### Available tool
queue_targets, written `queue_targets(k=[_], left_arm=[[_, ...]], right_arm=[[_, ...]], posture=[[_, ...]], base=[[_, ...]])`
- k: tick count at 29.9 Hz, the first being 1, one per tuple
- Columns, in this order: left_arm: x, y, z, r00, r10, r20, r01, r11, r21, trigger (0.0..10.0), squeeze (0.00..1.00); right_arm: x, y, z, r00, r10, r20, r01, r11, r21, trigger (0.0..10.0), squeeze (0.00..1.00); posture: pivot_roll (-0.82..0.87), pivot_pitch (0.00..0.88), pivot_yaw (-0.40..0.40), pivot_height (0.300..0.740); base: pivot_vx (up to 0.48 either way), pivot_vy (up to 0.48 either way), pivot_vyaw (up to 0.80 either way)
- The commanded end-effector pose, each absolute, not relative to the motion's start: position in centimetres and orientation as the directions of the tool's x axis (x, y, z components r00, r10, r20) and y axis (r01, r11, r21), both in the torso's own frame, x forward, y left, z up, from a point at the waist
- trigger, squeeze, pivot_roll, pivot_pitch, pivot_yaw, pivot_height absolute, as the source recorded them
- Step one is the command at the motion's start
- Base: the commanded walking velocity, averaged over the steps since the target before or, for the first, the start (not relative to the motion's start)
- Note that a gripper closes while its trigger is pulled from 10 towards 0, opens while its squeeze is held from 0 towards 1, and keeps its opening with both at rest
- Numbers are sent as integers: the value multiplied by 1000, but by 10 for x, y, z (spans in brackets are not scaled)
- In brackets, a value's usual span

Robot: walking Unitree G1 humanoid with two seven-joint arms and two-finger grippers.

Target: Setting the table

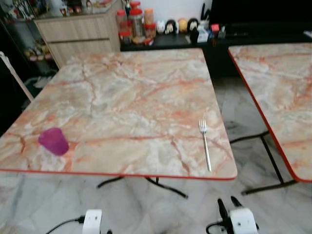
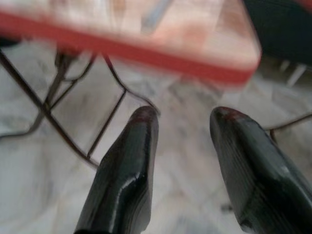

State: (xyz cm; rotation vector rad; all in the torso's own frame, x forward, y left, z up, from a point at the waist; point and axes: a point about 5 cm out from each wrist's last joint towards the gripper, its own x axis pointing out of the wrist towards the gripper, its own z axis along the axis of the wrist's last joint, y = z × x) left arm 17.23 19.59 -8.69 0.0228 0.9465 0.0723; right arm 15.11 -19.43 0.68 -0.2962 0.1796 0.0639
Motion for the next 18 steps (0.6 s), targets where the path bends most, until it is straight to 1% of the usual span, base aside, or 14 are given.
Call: queue_targets(k=[1,2,3,4,6,10,11,12,13,14,16,18], left_arm=[[172,203,-86,578,84,-812,-50,996,67,10000,0],[172,203,-86,578,84,-812,-50,996,67,10000,0],[172,203,-86,578,84,-812,-49,996,69,10000,0],[172,203,-86,577,83,-812,-47,997,69,10000,0],[172,202,-86,577,82,-812,-46,997,68,10000,0],[172,202,-86,577,81,-812,-46,997,67,10000,0],[172,201,-86,578,81,-812,-48,997,66,10000,0],[172,201,-86,578,81,-812,-48,997,66,10000,0],[172,200,-86,578,83,-812,-52,997,65,10000,0],[173,200,-86,578,83,-812,-51,997,65,10000,0],[173,199,-86,578,82,-812,-50,997,65,10000,0],[174,199,-86,580,81,-810,-51,997,63,10000,0]], right_arm=[[164,-193,31,996,18,-93,-44,957,-287,10000,0],[164,-193,31,996,18,-93,-44,957,-287,10000,0],[171,-193,42,999,3,-48,-17,958,-286,10000,0],[185,-185,59,1000,19,21,-12,961,-275,10000,0],[201,-176,76,997,24,78,-4,969,-247,10000,0],[202,-174,81,997,23,75,-5,971,-241,10000,0],[221,-166,90,994,28,107,-1,971,-239,10000,0],[221,-166,90,994,28,107,-1,971,-239,10000,0],[247,-161,97,993,6,118,17,980,-196,10000,0],[256,-161,98,993,-12,114,34,980,-194,10000,0],[261,-161,99,994,-25,106,46,980,-193,10000,0],[275,-159,101,996,-28,86,42,985,-168,10000,0]], posture=[[-67,86,100,740],[-67,86,100,740],[-69,84,100,740],[-67,84,99,740],[-66,83,99,740],[-66,83,99,740],[-55,70,95,740],[-55,70,95,740],[-54,62,100,740],[-51,56,102,740],[-46,54,102,740],[-42,49,105,740]], base=[[0,0,0],[0,0,0],[0,0,0],[0,0,0],[0,0,0],[0,0,0],[0,0,0],[0,0,0],[0,0,0],[0,0,0],[0,0,0],[0,0,0]])
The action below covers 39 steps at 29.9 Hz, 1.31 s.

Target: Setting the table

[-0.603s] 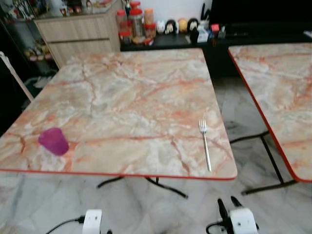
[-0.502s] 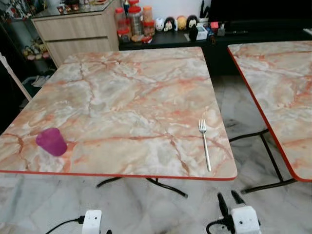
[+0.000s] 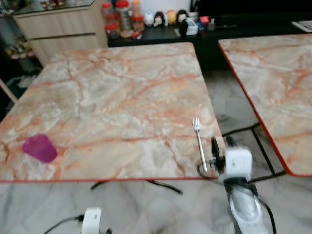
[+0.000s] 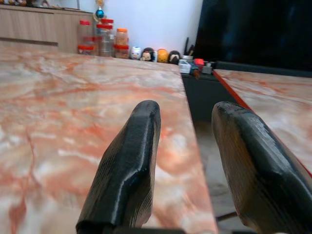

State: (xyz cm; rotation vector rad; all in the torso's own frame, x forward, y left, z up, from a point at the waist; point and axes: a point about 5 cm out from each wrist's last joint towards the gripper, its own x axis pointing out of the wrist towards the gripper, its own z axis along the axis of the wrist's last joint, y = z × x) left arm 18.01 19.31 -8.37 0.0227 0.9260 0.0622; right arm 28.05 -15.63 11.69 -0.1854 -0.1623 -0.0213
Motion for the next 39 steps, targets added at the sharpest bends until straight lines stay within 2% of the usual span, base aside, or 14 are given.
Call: queue_targets(k=[1,2,3,6,7,13,14,15,16,27,39], left_arm=[[175,198,-85,583,81,-808,-51,997,63,10000,0],[175,198,-85,583,81,-808,-51,997,63,10000,0],[177,198,-85,585,82,-807,-52,997,63,10000,0],[179,198,-84,588,83,-805,-55,997,62,10000,0],[180,199,-83,591,86,-802,-60,996,62,10000,0],[183,199,-82,596,87,-798,-65,996,60,10000,0],[183,198,-82,597,88,-797,-68,996,59,10000,0],[183,198,-82,597,88,-797,-68,996,59,10000,0],[182,199,-82,596,90,-798,-73,996,57,10000,0],[177,199,-85,586,90,-805,-77,995,55,10000,0],[175,200,-85,583,90,-808,-76,996,56,10000,0]], right_arm=[[291,-158,103,997,-44,59,53,985,-164,10000,0],[291,-158,103,997,-44,59,53,985,-164,10000,0],[306,-157,102,998,-54,12,55,986,-160,10000,0],[325,-153,106,999,-51,-1,50,993,-109,10000,0],[335,-149,108,999,-52,-15,50,995,-82,10000,1000],[348,-141,100,991,-49,-122,37,994,-98,10000,1000],[350,-136,95,986,-37,-164,24,997,-76,10000,671],[350,-136,95,986,-37,-164,24,997,-76,10000,671],[349,-130,89,982,-22,-188,8,997,-74,10000,0],[341,-124,74,972,-52,-227,41,998,-52,10000,0],[339,-155,76,966,-139,-219,126,989,-72,10000,0]], posture=[[-40,45,105,740],[-40,45,105,740],[-38,40,108,740],[-27,24,107,740],[-25,18,107,740],[-12,13,103,740],[-5,15,100,740],[-5,15,100,740],[-3,15,99,740],[-5,22,101,740],[-2,14,94,740]], base=[[0,0,0],[0,0,0],[0,0,0],[0,0,0],[0,0,0],[0,0,0],[0,0,0],[0,0,0],[0,0,0],[0,0,0],[0,0,0]])
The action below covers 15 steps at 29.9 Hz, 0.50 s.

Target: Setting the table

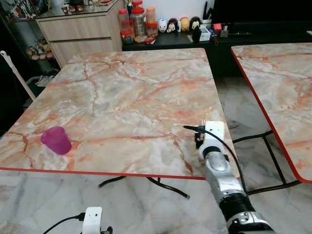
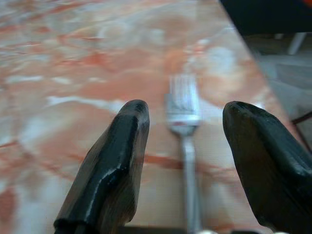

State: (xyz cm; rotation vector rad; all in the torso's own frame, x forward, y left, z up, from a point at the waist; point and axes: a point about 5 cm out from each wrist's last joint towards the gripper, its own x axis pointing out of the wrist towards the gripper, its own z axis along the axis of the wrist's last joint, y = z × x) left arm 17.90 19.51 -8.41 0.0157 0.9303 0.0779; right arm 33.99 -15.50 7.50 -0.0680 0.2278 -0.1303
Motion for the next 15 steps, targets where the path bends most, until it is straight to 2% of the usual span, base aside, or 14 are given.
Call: queue_targets(k=[1,7,15], left_arm=[[174,200,-86,582,89,-809,-74,996,56,10000,0],[173,200,-86,579,87,-811,-67,996,58,10000,0],[174,200,-86,580,87,-810,-63,996,62,10000,0]], right_arm=[[339,-159,76,964,-148,-219,134,988,-78,10000,0],[339,-162,72,962,-132,-237,115,990,-85,10000,0],[339,-149,69,966,-74,-250,56,995,-77,10000,0]], posture=[[-3,8,93,740],[-4,1,95,740],[2,0,93,740]], base=[[0,0,0],[0,0,0],[0,0,0]])
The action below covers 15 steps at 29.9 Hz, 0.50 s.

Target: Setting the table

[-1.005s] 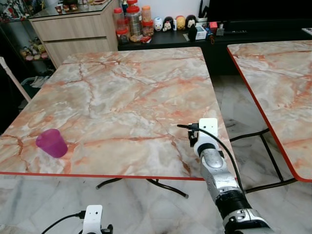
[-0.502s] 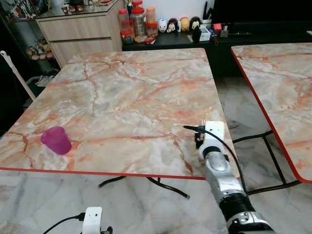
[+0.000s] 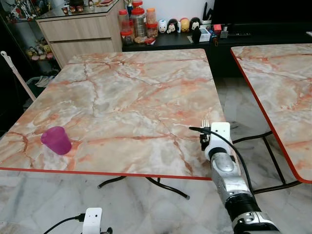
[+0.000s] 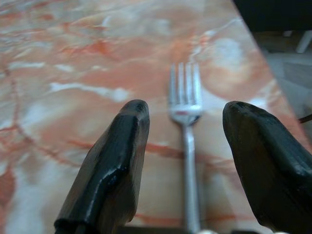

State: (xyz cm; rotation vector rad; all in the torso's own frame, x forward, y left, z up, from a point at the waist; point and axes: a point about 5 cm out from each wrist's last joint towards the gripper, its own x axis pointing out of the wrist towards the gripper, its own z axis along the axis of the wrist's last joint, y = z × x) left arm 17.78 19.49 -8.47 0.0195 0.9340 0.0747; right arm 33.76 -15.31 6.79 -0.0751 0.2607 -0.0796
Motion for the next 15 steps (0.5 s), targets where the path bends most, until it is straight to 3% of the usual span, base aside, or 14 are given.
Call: queue_targets(k=[1,15], left_arm=[[174,200,-86,580,87,-810,-63,996,62,10000,0],[172,199,-87,575,85,-814,-60,996,61,10000,0]], right_arm=[[339,-149,69,966,-74,-250,56,995,-77,10000,0],[337,-155,66,960,-103,-262,87,994,-73,10000,0]], posture=[[2,0,93,740],[4,0,89,740]], base=[[0,0,0],[0,0,0]])
